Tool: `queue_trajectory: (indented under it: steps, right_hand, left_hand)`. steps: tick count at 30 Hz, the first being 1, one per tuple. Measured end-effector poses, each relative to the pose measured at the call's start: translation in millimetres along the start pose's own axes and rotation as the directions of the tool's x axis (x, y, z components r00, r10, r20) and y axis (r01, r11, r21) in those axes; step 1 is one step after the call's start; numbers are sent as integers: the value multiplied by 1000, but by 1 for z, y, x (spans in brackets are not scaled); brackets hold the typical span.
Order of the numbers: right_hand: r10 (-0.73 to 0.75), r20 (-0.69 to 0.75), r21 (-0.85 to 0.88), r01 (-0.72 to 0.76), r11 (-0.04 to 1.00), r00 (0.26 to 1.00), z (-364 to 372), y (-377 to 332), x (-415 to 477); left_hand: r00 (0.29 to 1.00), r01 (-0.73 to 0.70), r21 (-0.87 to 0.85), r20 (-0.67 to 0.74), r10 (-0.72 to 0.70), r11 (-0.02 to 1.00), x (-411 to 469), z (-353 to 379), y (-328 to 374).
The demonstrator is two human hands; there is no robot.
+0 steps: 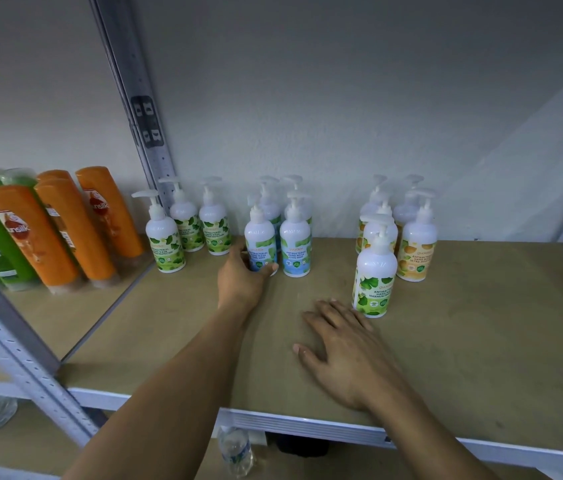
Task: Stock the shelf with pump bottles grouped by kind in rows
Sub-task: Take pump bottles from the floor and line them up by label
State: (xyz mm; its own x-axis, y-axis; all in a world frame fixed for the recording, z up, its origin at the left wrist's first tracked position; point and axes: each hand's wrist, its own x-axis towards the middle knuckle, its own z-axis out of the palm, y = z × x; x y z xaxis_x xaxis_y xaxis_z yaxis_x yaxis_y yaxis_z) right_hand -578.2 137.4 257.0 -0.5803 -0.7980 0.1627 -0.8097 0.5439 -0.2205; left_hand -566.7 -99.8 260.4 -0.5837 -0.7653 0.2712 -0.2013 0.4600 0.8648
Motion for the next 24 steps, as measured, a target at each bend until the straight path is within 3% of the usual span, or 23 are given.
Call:
queue_trajectory:
  steps: [24]
  right_hand:
    - [0,-11,5,0,1000,1000,-3,-2,-1]
  left_hand:
    - [1000,-15,30,17,15,999,-2,0,1]
